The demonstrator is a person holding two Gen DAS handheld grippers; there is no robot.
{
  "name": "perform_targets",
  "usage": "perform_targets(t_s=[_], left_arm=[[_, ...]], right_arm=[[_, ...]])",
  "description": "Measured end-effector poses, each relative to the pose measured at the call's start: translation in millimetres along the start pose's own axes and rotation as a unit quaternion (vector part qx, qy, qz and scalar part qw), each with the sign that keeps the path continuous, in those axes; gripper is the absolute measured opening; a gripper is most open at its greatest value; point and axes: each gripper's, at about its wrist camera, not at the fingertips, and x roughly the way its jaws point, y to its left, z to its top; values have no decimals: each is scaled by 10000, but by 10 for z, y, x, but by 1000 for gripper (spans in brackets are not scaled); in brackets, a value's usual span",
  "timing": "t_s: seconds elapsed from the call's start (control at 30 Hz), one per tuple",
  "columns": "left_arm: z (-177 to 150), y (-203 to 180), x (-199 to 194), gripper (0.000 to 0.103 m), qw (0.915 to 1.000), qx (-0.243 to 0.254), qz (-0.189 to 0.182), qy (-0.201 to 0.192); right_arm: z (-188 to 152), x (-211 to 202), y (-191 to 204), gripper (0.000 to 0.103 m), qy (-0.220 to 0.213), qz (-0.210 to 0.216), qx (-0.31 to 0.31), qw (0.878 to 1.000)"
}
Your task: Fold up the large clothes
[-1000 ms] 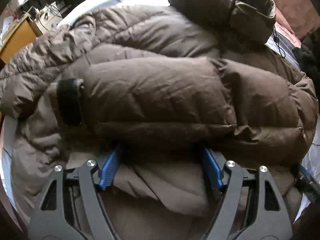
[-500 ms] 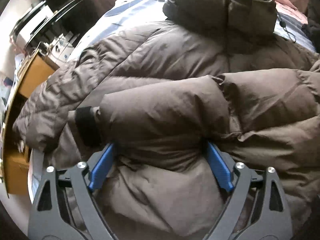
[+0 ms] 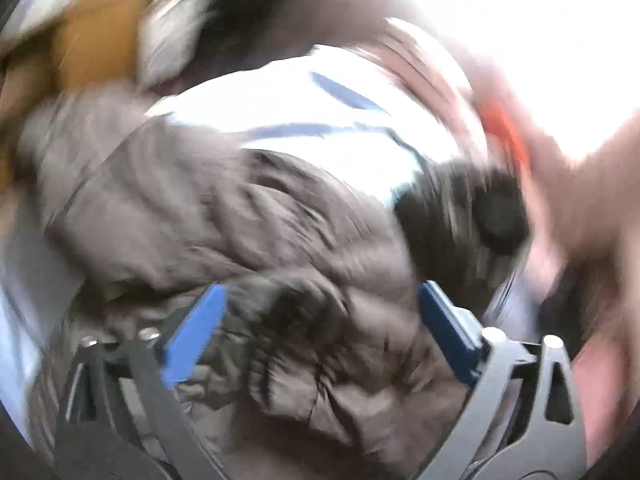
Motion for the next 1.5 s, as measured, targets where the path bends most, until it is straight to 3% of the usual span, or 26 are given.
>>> perform_targets(t_s=[0.07, 0.1, 0.13, 0.23, 0.27, 0.33, 0.37, 0.43, 0.5, 0.63, 0.7, 0.77, 0.8, 0.83, 0.87, 0.9, 0.97, 1.03, 1.13, 1.17, 1.23, 1.3, 1.33, 1.4, 1.47, 1.5], left_arm=[[390, 449, -91, 101, 9928, -1094, -33, 480], [540, 579, -147, 101, 9910, -1202, -77, 584], [726, 746, -307, 101, 9920, -1205, 20, 374], [866, 1131, -597, 101, 9889, -1369, 527, -246], [880, 1326, -535, 101, 9858, -1634, 343, -175], [898, 1492, -263, 101, 9832, -1761, 68, 486], [926, 1550, -115, 101, 9832, -1638, 189, 786], [944, 1635, -107, 101, 9842, -1483, 796, 550], [985, 1746, -118, 101, 9812, -1612, 974, 432], [1008, 1963, 155, 101, 9724, -2121, 582, 784], [988, 2035, 240, 101, 9714, -2201, 461, 768], [939, 2096, 288, 89, 9686, -2400, 15, 649], [916, 2136, 271, 53, 9649, -2564, -291, 492], [887, 2129, 231, 24, 9595, -2742, -567, 301], [866, 2084, 154, 18, 9536, -2882, -869, 104], [886, 1994, 86, 14, 9521, -2848, -1112, -36], [955, 1589, -78, 10, 9677, -2180, -1261, -130], [941, 1179, -213, 9, 9768, -1533, -1491, -139], [663, 323, -317, 9, 9854, -103, -1694, 153], [431, -50, -308, 10, 9839, 611, -1643, 362], [-22, -518, -217, 20, 9725, 1555, -1540, 801], [-632, -948, -62, 27, 9485, 2556, -1265, 1380], [-994, -1135, 41, 31, 9284, 3168, -977, 1677], [-1428, -1321, 161, 41, 8973, 3942, -544, 1910], [-1893, -1420, 244, 56, 8577, 4776, -26, 1905], [-2029, -1413, 242, 59, 8433, 5056, 170, 1814]], right_arm=[[-81, -29, -2, 75, 16, 71, 56, 10000], [-115, -39, -5, 77, 41, 164, 119, 9998], [-154, -32, 4, 78, 120, 325, 201, 9992], [-205, 44, 62, 78, 230, 375, 153, 9989], [-213, 79, 84, 78, 256, 290, 55, 9992], [-233, 142, 118, 78, 283, 87, -98, 9995], [-240, 167, 121, 78, 308, 82, -108, 9994], [-246, 209, 100, 78, 383, 156, -29, 9991], [-246, 239, 66, 78, 422, 177, 51, 9989], [-251, 351, -29, 78, 564, 137, 209, 9981], [-272, 404, -61, 78, 668, 234, 341, 9969], [-289, 430, -68, 78, 736, 292, 380, 9961], [-296, 438, -65, 78, 736, 277, 364, 9962], [-304, 436, -58, 78, 717, 255, 348, 9965], [-308, 433, -50, 78, 700, 242, 339, 9967], [-311, 430, -46, 78, 682, 234, 334, 9968], [-308, 418, -47, 78, 661, 243, 371, 9968], [-305, 399, -49, 78, 634, 295, 432, 9966], [-289, 354, -48, 78, 563, 304, 448, 9969], [-276, 338, -54, 78, 534, 293, 457, 9971], [-253, 304, -92, 78, 476, 281, 528, 9971], [-220, 265, -185, 78, 403, 235, 728, 9963], [-205, 249, -230, 78, 375, 224, 820, 9957], [-171, 204, -372, 83, 277, 182, 1066, 9938], [-148, 174, -458, 84, 206, 114, 1202, 9925], [-140, 162, -520, 84, 186, 73, 1279, 9916]])
